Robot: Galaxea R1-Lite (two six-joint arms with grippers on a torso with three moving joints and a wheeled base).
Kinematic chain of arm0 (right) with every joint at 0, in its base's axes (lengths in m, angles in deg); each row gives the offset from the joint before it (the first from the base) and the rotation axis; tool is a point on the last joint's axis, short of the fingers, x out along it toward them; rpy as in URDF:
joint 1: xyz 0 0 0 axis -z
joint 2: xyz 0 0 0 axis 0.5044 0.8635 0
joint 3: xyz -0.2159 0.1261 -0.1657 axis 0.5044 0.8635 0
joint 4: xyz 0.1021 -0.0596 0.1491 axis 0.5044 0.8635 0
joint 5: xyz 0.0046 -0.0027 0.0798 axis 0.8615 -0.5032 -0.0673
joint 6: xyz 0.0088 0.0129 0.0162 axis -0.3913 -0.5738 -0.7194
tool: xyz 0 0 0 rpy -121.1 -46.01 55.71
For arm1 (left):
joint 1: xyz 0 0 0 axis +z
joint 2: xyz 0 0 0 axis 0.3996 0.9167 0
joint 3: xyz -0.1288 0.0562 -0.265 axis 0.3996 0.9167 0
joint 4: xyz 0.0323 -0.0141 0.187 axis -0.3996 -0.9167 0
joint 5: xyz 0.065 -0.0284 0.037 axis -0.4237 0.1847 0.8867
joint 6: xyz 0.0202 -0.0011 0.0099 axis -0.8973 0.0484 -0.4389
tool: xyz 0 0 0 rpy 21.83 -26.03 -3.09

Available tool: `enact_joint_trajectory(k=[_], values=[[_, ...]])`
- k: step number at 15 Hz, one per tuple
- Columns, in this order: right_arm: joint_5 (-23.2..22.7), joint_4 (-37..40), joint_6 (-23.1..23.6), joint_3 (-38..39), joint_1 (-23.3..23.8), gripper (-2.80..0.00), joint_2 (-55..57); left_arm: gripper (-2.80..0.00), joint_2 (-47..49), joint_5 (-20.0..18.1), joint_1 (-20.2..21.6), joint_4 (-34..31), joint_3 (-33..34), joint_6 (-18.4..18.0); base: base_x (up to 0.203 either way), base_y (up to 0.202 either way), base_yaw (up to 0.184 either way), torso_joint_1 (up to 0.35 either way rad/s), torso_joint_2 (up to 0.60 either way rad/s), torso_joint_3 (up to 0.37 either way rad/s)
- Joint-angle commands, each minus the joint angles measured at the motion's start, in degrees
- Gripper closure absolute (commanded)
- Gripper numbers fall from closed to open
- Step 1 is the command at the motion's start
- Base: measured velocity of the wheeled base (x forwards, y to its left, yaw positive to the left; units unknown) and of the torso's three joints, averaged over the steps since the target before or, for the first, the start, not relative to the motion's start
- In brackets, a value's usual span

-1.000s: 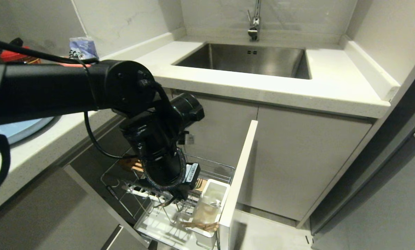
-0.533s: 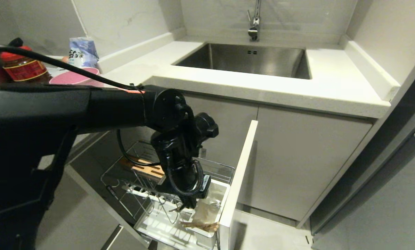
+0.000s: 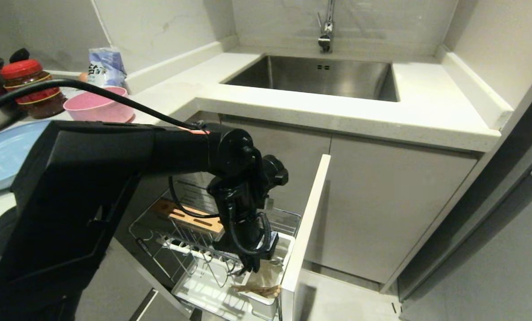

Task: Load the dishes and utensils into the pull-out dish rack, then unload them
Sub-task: Pick up the fork and place it in the cupboard

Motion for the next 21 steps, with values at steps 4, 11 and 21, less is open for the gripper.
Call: enact_joint_trajectory(k=[4, 11, 21], values=[[-0.01, -0.06, -0.01, 1.49, -0.01, 0.00, -0.04, 0.00, -0.33, -0.16, -1.65, -1.00, 0.07, 0.27, 0.000, 0.000, 0.000, 0.000, 0.00, 0.000], [-0.01, -0.06, -0.01, 1.49, -0.01, 0.00, -0.04, 0.00, 4.62, -0.07, 0.40, 4.80, -0.20, 0.10, 0.000, 0.000, 0.000, 0.000, 0.00, 0.000], [-0.01, -0.06, -0.01, 1.49, -0.01, 0.00, -0.04, 0.00, 6.81, 0.02, 1.69, 6.02, -0.37, -1.57, 0.000, 0.000, 0.000, 0.000, 0.00, 0.000]])
